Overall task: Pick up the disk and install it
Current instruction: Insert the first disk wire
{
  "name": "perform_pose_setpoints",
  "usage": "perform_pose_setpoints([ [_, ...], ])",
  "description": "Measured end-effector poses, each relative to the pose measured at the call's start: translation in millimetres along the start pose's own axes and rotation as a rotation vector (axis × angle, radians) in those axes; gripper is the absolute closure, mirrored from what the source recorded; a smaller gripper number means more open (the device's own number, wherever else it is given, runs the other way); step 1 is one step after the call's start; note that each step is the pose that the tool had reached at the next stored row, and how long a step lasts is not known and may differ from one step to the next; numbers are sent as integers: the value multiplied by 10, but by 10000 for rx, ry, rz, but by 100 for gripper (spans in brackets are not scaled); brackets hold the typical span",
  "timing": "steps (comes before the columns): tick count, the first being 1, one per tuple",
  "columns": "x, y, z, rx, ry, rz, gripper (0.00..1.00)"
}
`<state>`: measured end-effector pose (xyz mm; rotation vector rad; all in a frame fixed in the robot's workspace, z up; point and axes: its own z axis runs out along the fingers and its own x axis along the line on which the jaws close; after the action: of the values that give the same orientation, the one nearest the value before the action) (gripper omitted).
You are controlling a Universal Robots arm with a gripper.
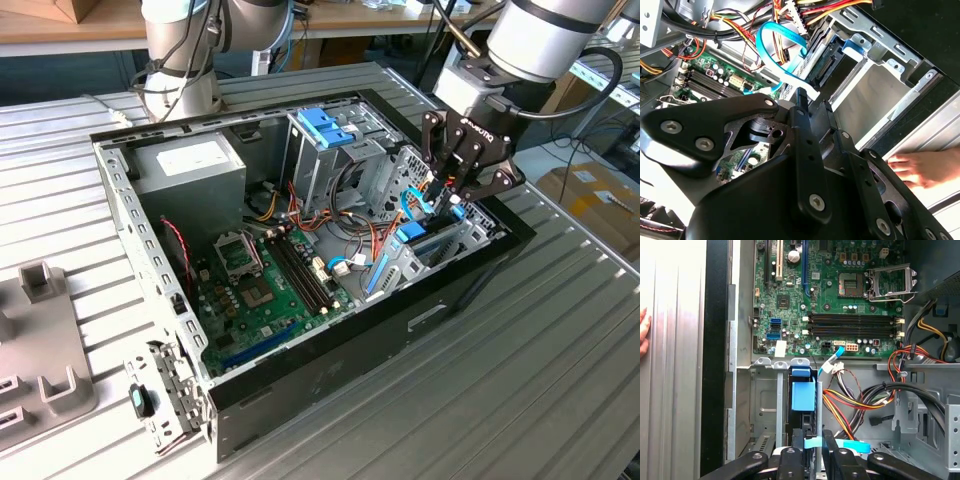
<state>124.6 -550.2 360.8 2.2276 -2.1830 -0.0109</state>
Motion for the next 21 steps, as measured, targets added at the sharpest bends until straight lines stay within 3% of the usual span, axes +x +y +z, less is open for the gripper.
perform_pose_setpoints([
  [7,0,-10,0,0,0,-2,70],
  [10,0,-50,-1,0,0,0,70],
  [12,-2,-109,-1,0,0,0,70],
  [21,-6,-209,-3,0,0,1,70],
])
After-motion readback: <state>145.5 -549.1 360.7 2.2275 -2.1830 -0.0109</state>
